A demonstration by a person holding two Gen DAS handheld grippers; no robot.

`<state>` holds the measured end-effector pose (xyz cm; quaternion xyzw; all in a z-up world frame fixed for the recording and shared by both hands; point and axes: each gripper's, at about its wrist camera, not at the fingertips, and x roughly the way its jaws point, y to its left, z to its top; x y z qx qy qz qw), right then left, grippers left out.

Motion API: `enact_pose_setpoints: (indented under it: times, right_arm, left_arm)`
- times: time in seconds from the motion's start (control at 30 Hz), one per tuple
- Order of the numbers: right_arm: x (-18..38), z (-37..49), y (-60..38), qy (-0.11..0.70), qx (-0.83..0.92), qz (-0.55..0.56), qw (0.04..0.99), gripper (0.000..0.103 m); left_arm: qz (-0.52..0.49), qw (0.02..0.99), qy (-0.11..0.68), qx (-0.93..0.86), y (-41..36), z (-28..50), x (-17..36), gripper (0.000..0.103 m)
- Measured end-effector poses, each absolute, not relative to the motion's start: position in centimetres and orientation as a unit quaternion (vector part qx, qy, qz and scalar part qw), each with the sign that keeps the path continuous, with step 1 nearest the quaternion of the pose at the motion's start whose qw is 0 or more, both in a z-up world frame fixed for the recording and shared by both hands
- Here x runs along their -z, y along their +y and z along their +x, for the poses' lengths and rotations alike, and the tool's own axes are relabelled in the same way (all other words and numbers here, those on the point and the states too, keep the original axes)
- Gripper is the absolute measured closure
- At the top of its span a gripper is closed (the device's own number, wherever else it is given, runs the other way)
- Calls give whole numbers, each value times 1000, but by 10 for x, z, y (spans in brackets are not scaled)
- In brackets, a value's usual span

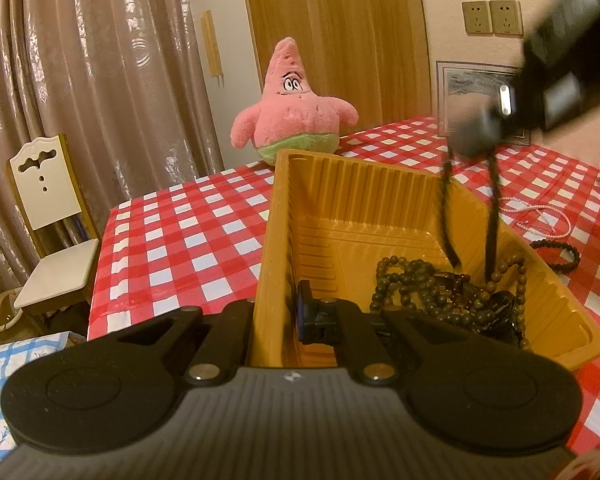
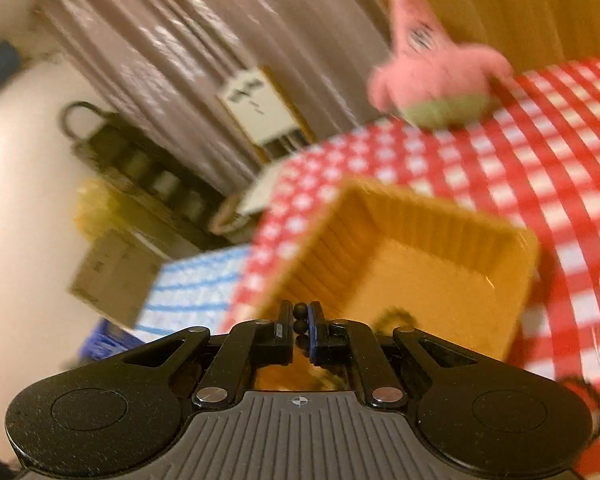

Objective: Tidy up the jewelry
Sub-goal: 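Lower the dark bead strand into the orange tray and open the right gripper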

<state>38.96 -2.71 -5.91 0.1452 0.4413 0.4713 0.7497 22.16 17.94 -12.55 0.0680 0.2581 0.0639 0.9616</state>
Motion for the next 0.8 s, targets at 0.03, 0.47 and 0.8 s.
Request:
enact_pose_setpoints:
  times: [0.03,0.47,0.8]
  right_arm:
    - [69,390,-27,450,-467,144,748,96]
    - [80,376,-51,419,-410,102,804,50]
    - [89,355,-105,415,-340,73,841,50]
  left_arm:
    - [68,962,258,-64,180,222,125,98]
    - [67,961,260,-64,180,223,126,97]
    - [67,961,261,-64,179,223,127,97]
